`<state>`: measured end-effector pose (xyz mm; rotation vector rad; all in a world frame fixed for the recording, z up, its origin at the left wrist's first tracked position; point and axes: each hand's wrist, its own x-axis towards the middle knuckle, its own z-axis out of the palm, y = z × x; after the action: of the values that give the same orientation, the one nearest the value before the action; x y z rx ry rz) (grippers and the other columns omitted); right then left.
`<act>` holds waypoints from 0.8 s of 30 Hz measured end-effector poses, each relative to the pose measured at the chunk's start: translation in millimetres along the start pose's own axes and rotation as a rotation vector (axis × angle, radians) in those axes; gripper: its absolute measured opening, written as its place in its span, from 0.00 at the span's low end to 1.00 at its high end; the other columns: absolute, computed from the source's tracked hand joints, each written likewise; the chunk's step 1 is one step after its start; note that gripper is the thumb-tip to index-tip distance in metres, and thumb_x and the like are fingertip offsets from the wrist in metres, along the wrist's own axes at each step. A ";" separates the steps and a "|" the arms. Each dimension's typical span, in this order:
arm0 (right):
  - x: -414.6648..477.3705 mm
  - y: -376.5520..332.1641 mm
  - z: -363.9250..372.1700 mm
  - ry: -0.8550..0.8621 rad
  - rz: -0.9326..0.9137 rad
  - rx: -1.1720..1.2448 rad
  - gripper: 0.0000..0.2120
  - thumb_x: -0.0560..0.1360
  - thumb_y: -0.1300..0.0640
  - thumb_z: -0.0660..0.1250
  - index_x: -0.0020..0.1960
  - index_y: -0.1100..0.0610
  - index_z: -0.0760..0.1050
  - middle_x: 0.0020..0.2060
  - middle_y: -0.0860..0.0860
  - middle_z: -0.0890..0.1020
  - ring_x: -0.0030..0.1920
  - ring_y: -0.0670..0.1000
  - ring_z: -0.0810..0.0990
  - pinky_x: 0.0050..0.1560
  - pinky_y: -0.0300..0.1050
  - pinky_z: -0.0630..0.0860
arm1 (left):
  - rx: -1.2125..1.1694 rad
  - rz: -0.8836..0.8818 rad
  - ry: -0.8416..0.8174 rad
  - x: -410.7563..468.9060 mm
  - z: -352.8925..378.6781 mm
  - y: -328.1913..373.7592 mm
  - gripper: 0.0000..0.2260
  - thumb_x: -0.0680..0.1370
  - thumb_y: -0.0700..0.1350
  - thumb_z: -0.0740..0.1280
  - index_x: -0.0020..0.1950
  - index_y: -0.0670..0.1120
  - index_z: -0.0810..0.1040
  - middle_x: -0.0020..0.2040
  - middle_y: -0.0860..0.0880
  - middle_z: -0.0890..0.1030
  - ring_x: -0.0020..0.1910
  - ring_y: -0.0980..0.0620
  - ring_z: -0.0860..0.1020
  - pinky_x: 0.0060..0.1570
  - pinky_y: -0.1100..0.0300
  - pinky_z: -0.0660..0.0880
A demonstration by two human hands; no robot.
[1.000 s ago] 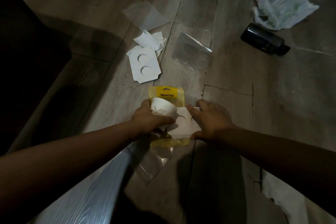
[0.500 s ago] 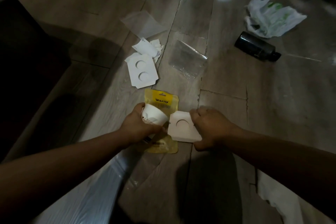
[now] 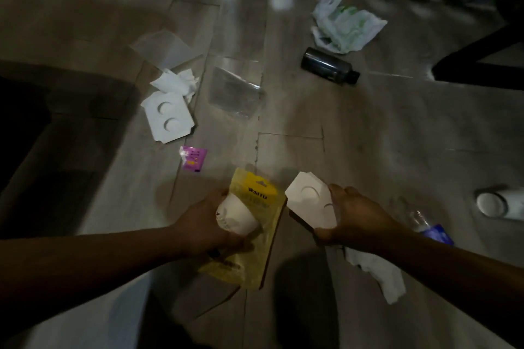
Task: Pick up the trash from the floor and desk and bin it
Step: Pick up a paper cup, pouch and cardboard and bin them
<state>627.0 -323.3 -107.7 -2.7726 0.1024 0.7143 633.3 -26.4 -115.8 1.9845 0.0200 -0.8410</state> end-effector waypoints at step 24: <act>-35.8 108.4 47.3 0.131 0.227 0.195 0.57 0.57 0.35 0.77 0.75 0.54 0.52 0.70 0.52 0.66 0.69 0.53 0.66 0.68 0.53 0.67 | 0.008 0.044 -0.074 31.6 71.8 45.5 0.41 0.62 0.44 0.80 0.70 0.53 0.63 0.52 0.50 0.78 0.44 0.48 0.81 0.31 0.56 0.80</act>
<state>559.0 -414.0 -156.9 -2.6416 0.4935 0.5405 633.3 -117.0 -121.6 1.9527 -0.0694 -0.8862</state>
